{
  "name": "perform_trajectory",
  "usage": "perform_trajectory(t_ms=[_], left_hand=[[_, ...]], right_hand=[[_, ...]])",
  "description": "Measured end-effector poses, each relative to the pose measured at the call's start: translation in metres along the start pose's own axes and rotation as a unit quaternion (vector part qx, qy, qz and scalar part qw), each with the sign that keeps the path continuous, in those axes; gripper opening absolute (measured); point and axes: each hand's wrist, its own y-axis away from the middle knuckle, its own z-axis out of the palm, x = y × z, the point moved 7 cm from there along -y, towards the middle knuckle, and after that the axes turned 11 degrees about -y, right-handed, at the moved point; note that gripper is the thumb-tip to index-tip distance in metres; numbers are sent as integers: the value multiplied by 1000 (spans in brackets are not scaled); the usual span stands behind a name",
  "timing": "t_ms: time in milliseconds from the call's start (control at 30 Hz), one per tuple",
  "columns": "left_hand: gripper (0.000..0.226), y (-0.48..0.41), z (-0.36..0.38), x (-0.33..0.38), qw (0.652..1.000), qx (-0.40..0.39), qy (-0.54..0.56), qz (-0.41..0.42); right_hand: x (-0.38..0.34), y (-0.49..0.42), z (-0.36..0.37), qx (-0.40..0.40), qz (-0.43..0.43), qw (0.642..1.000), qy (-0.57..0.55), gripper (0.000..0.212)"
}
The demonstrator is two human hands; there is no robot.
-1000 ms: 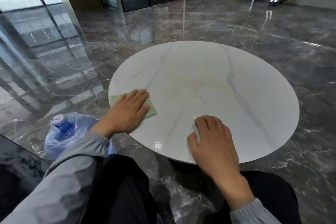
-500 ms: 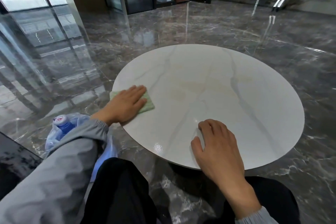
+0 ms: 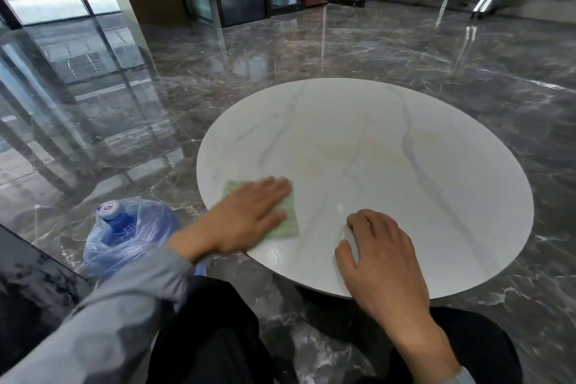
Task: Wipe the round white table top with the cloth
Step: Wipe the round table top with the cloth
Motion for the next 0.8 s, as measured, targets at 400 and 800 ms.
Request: perform_trajectory(t_ms=[400,800], left_hand=[[96,-11,-2,-27,998,-11,-40,-49],[72,-39,-3,-99,991,-22,-15,-128]], right_hand=[[-4,-1,-1,4,8,1000,-6,29],[-1,0,-3,3,8,1000,-8,27]])
